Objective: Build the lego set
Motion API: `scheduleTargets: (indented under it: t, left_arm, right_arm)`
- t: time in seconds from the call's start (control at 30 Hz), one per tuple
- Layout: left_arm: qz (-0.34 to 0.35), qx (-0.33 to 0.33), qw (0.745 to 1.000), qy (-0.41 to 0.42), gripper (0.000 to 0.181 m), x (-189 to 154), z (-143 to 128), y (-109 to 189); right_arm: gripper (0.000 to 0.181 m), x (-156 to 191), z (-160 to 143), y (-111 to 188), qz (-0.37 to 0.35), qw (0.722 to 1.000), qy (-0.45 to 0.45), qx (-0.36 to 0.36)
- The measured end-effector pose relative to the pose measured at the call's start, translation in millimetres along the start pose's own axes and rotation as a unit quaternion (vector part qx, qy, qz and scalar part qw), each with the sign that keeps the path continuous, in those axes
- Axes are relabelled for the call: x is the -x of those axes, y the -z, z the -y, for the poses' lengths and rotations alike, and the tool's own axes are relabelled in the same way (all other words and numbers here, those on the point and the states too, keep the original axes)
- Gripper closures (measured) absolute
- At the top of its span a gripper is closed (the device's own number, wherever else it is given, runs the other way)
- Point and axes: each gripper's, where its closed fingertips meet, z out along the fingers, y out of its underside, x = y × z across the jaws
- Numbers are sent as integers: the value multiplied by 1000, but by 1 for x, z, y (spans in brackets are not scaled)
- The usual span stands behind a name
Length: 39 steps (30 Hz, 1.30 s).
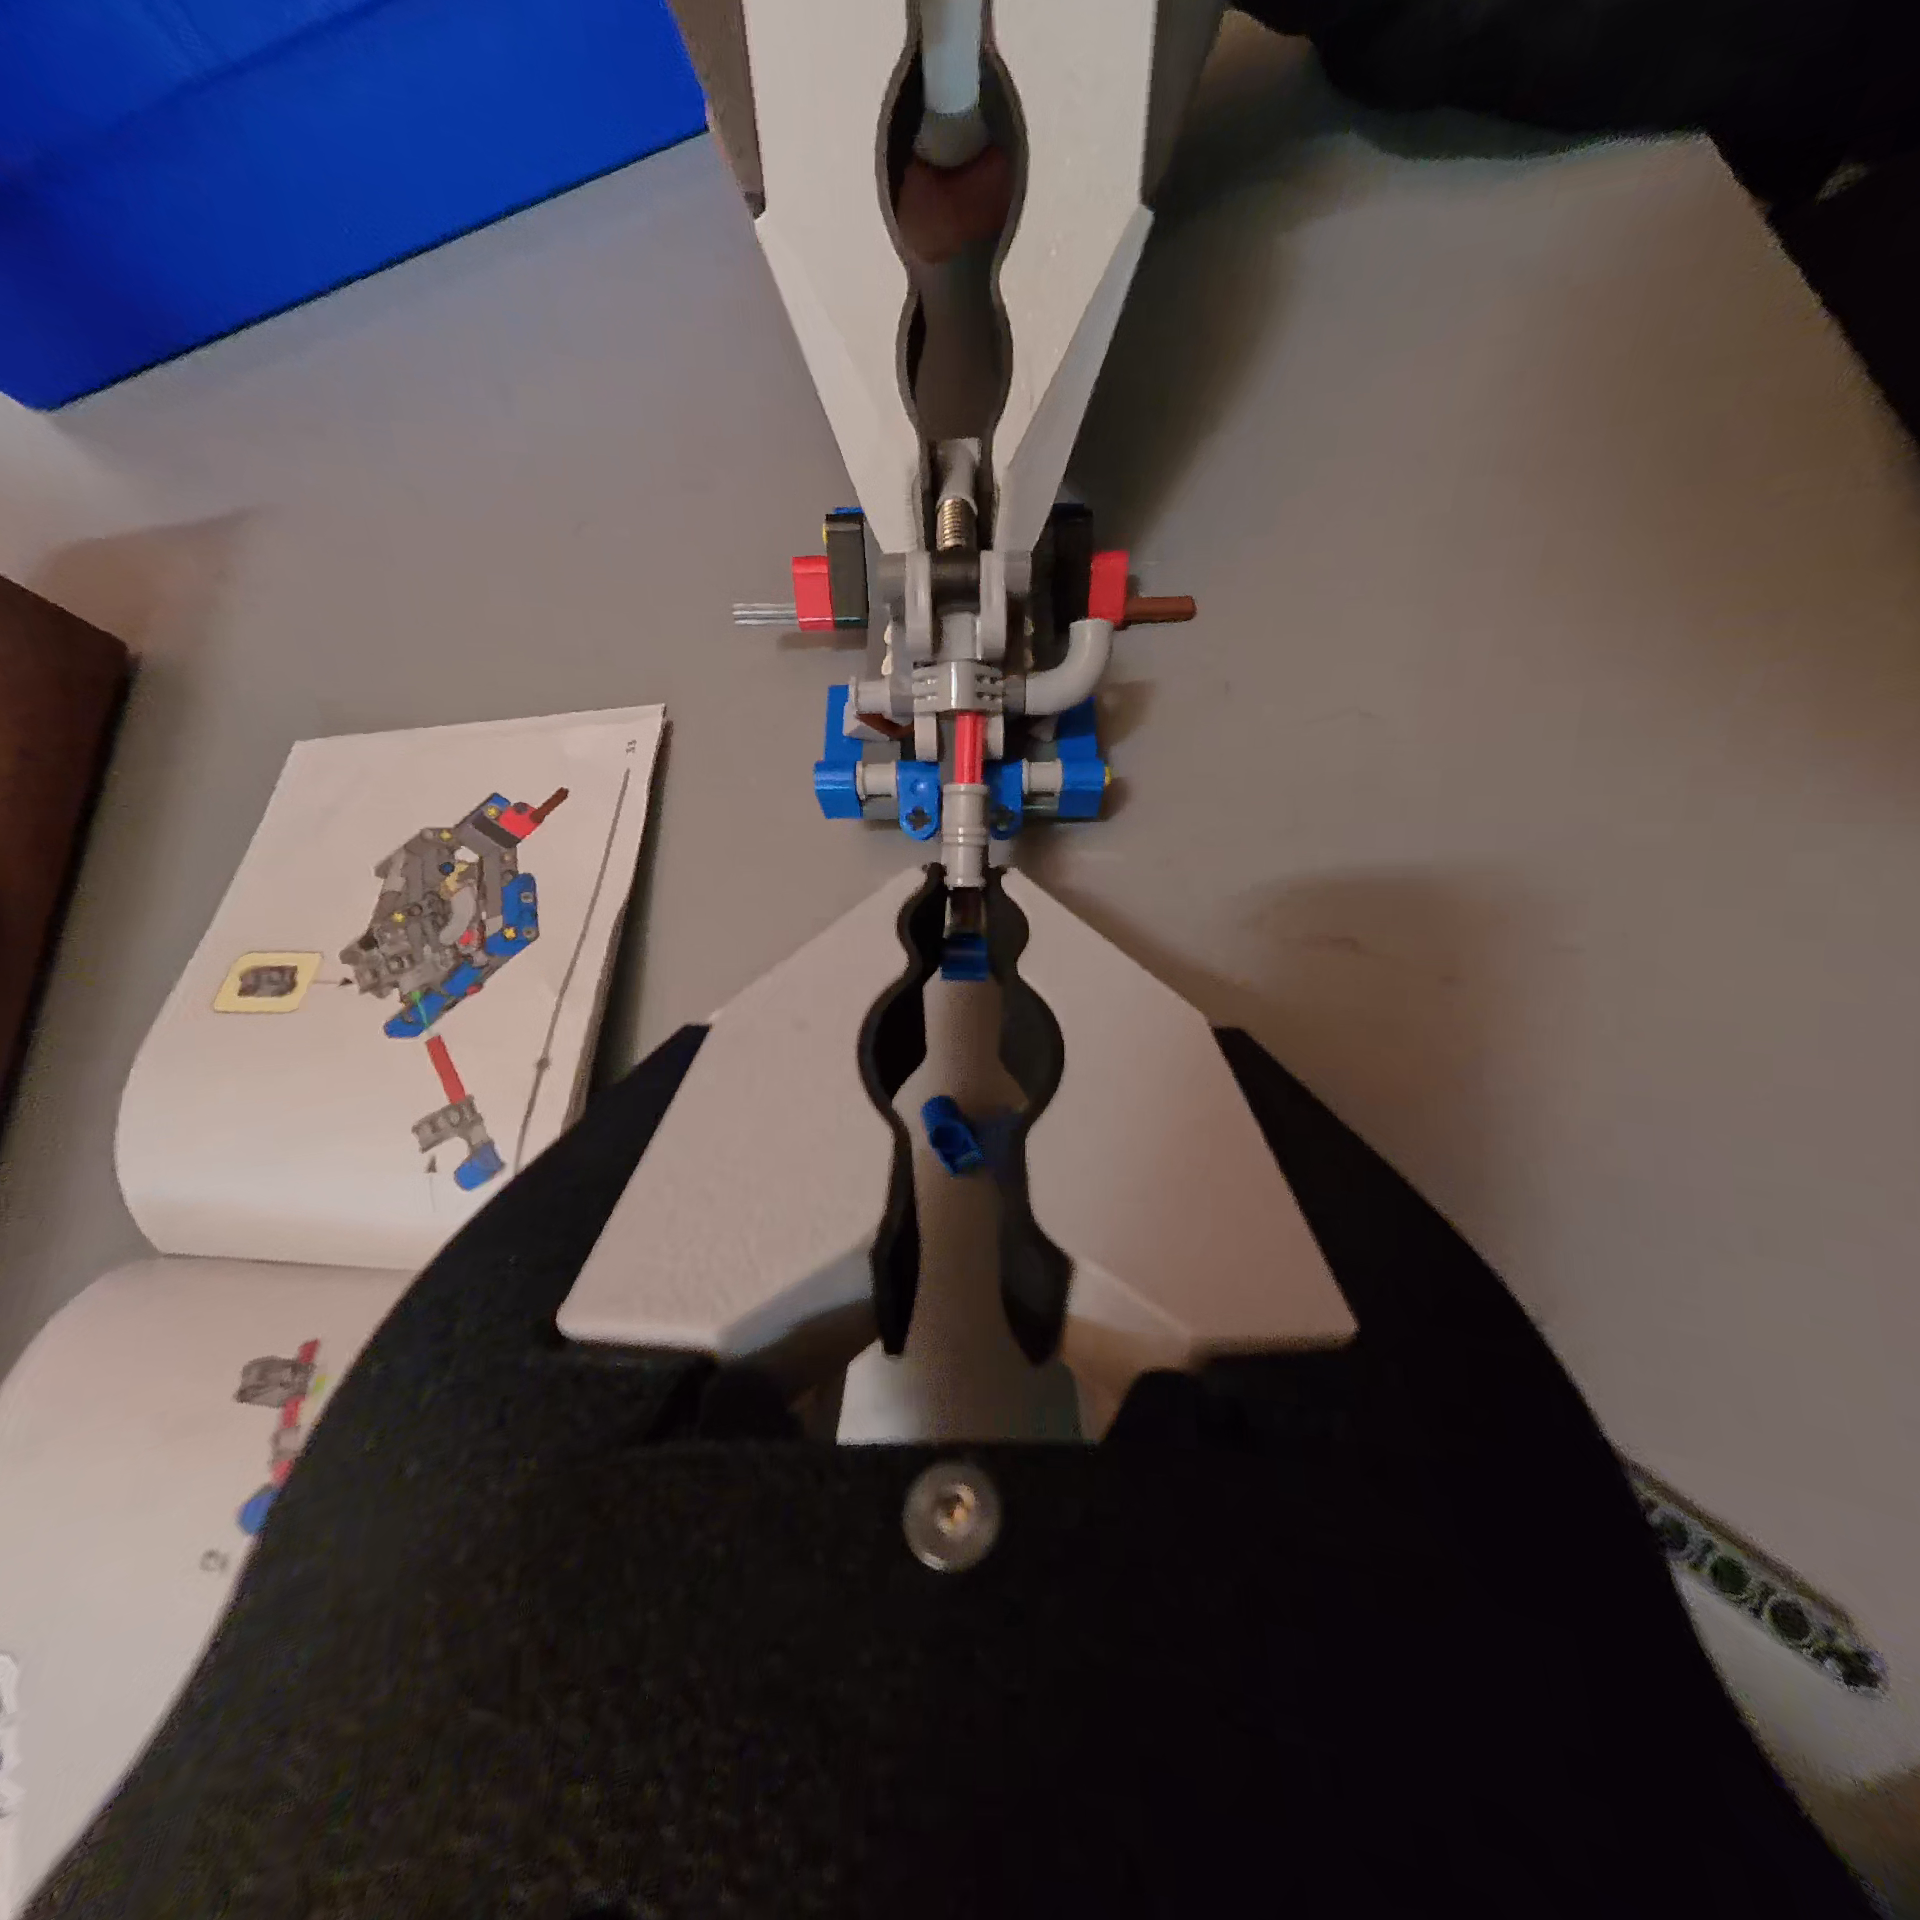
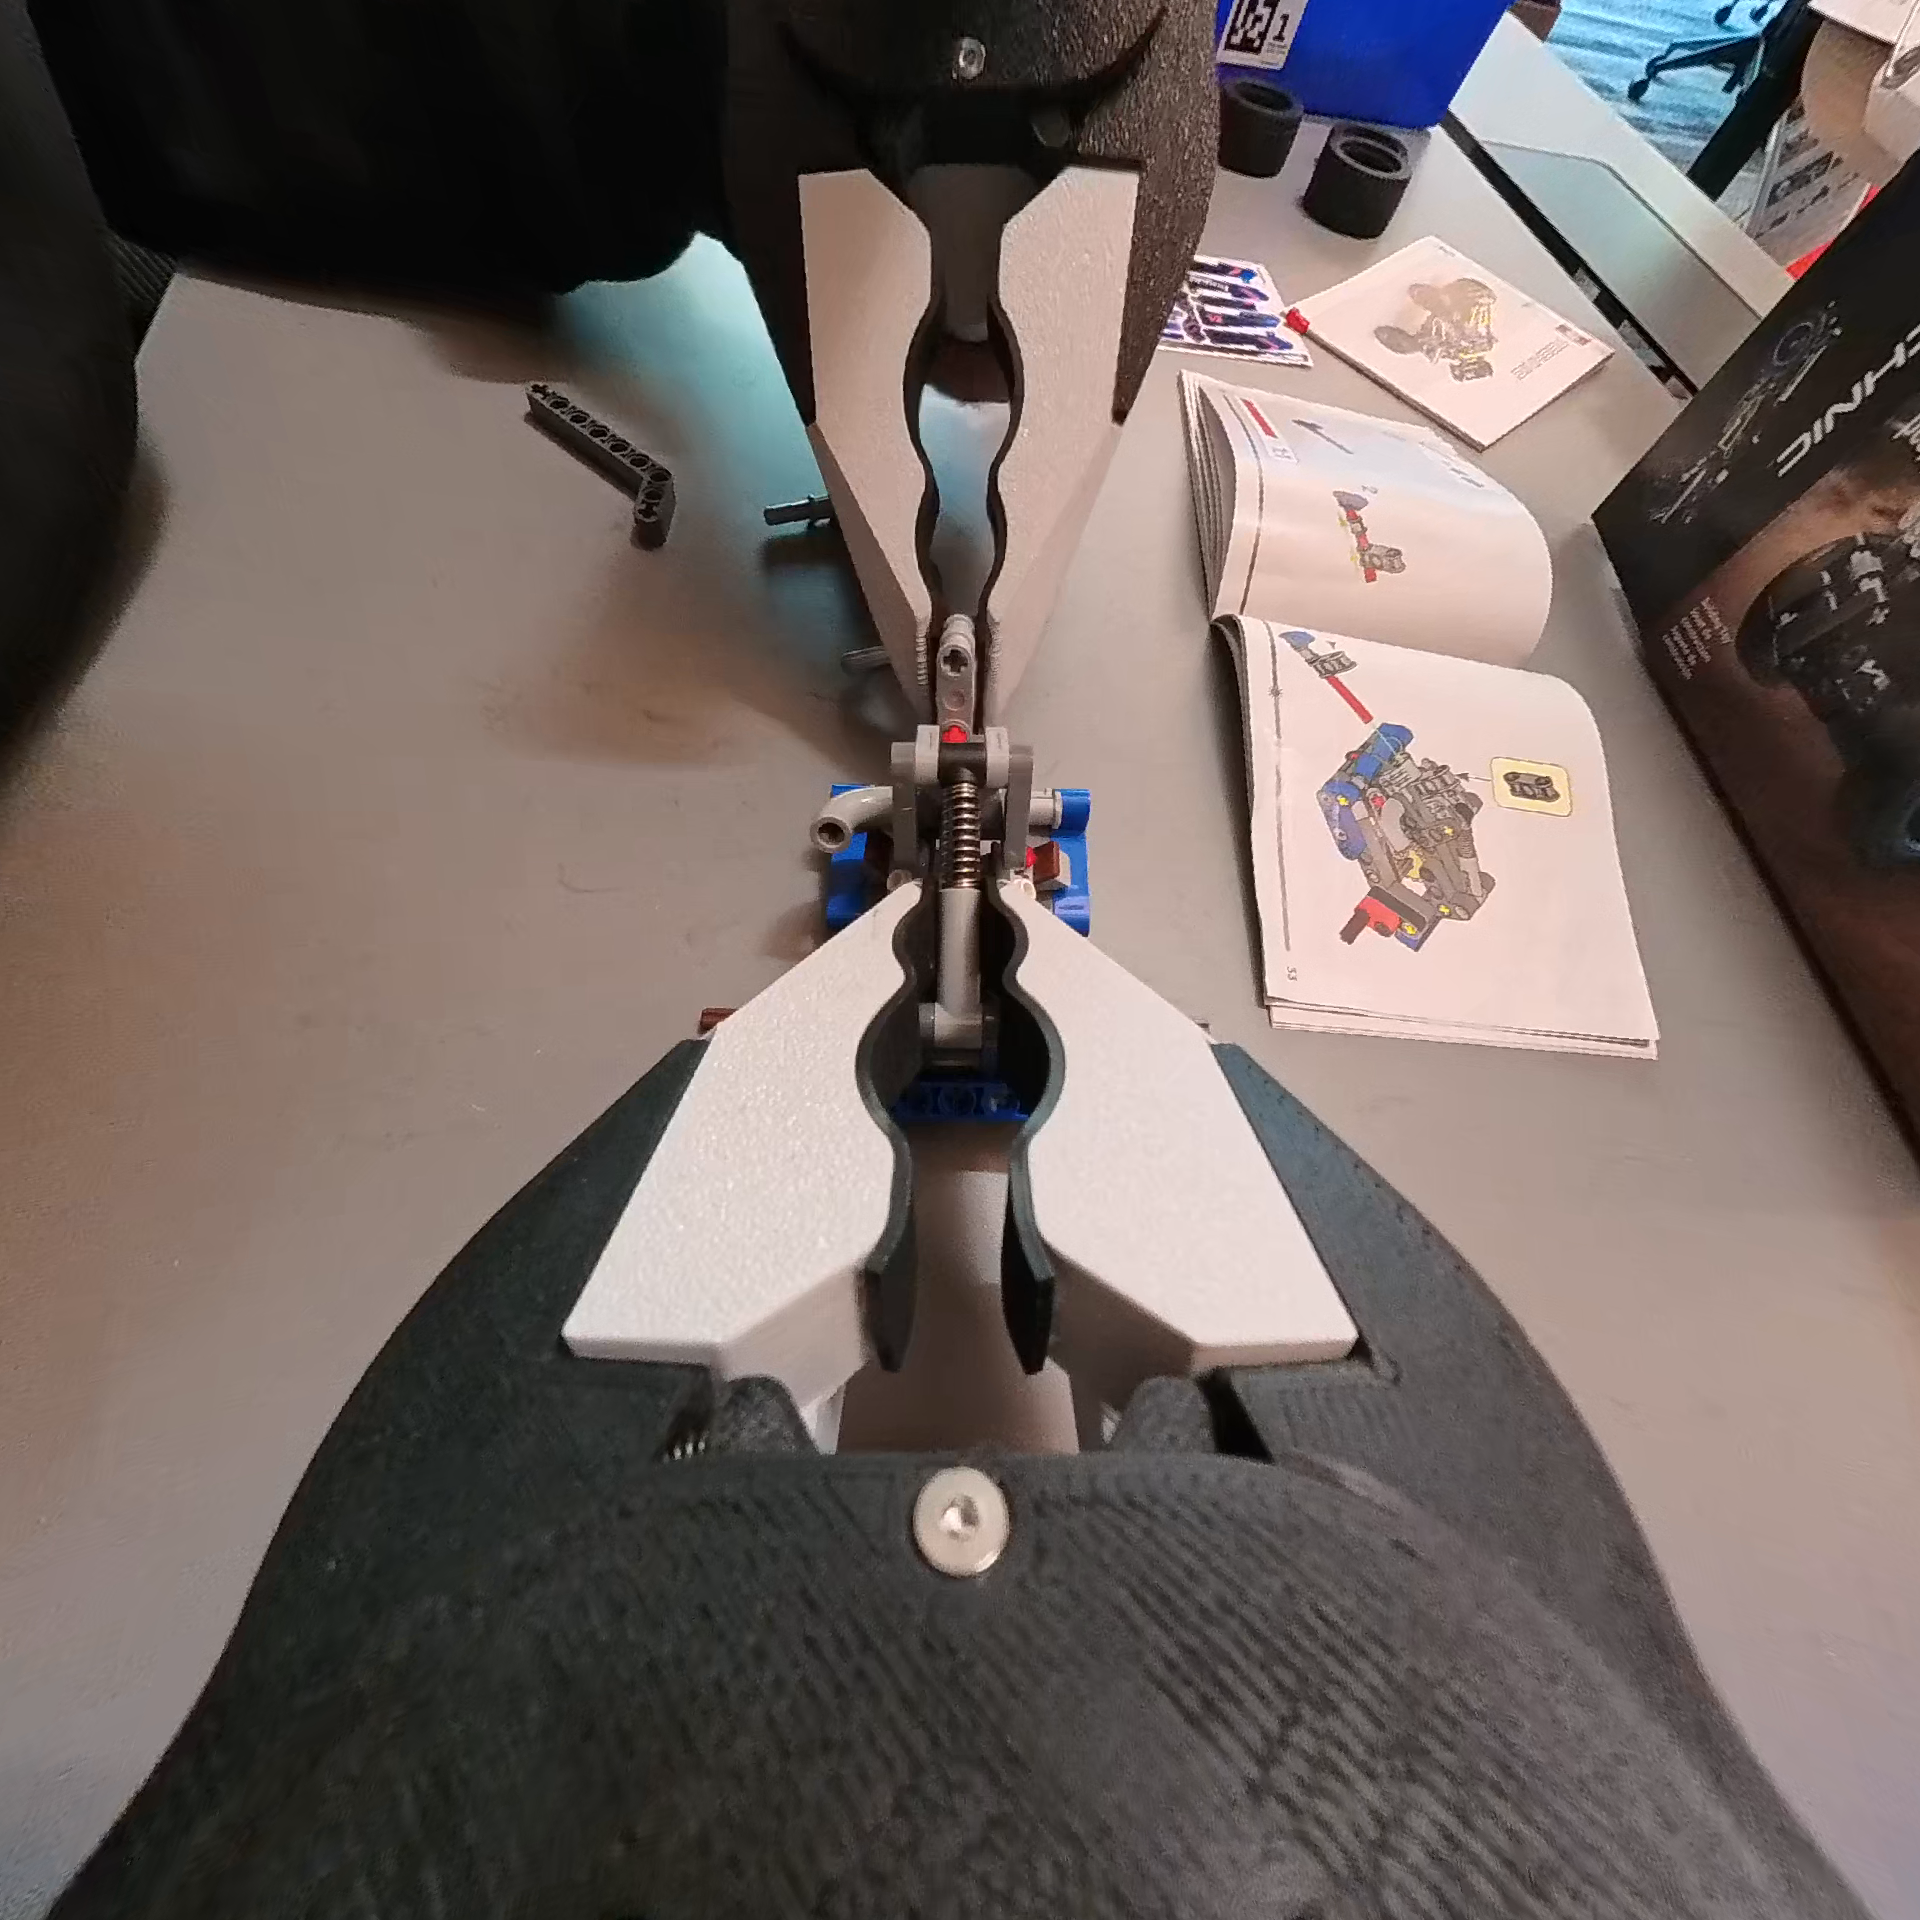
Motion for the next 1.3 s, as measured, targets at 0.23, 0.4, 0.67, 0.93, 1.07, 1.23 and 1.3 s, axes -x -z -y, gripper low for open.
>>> scheduleTargets:
  t: [0.23, 0.4, 0.67, 0.93, 1.07, 1.23, 1.3]
  left_arm:
    - [9, -27, 999, 44, 177, 3, 1, 3]
    - [9, -14, 999, 37, 177, 2, -1, 0]
    - [7, -15, 1000, 11, 177, 1, 0, 0]
    - [7, -15, 1000, 25, 177, 3, 0, -1]
    - [31, -13, 999, 31, 177, 11, -3, 7]
    - [36, -48, 998, 28, 177, 10, 14, 22]
    - [37, -53, 998, 14, 177, 8, 21, 23]
  right_arm:
    - [176, -1, 0, 0, -4, 1000, 1, 1]
    - [176, -1, 0, 0, -5, 1000, 4, 0]
    - [176, -1, 0, 0, -5, 1000, 6, 0]
    - [176, -1, 0, 0, -9, 1000, 12, -1]
    - [163, -4, 4, 8, -17, 1000, -1, -4]
    - [169, -15, 55, 29, -83, 995, 13, -53]
    - [163, -8, 59, 16, -76, 996, 44, -11]
